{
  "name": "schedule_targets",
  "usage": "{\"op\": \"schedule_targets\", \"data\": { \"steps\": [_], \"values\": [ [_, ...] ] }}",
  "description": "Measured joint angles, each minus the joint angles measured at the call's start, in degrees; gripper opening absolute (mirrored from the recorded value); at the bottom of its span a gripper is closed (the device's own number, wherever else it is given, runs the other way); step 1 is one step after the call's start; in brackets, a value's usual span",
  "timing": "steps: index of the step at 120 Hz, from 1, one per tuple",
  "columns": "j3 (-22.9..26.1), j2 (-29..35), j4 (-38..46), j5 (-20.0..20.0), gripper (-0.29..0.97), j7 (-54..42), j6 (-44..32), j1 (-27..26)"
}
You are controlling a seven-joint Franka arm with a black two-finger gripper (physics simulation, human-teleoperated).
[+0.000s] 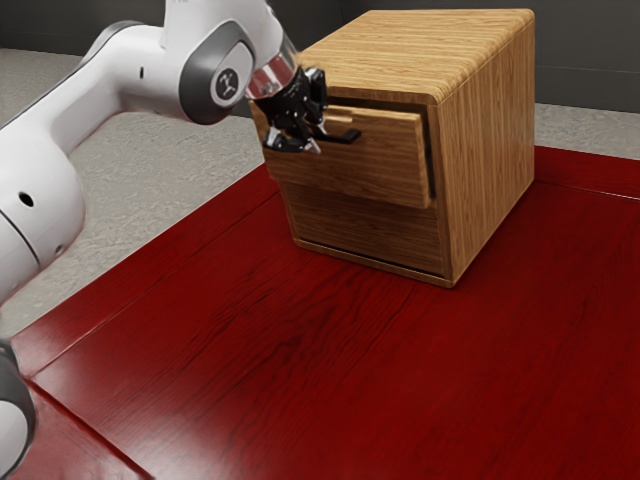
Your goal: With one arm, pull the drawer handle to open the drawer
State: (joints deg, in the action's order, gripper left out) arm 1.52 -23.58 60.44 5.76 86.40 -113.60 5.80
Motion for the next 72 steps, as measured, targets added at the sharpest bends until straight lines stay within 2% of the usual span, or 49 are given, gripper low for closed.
{"op": "schedule_targets", "data": {
  "steps": [40,72],
  "values": [
    [0.0,8.7,13.3,-0.1,0.02,0.0,-2.0,0.1],
    [-0.1,14.2,19.7,0.0,0.02,0.0,-4.0,0.0]
  ]
}}
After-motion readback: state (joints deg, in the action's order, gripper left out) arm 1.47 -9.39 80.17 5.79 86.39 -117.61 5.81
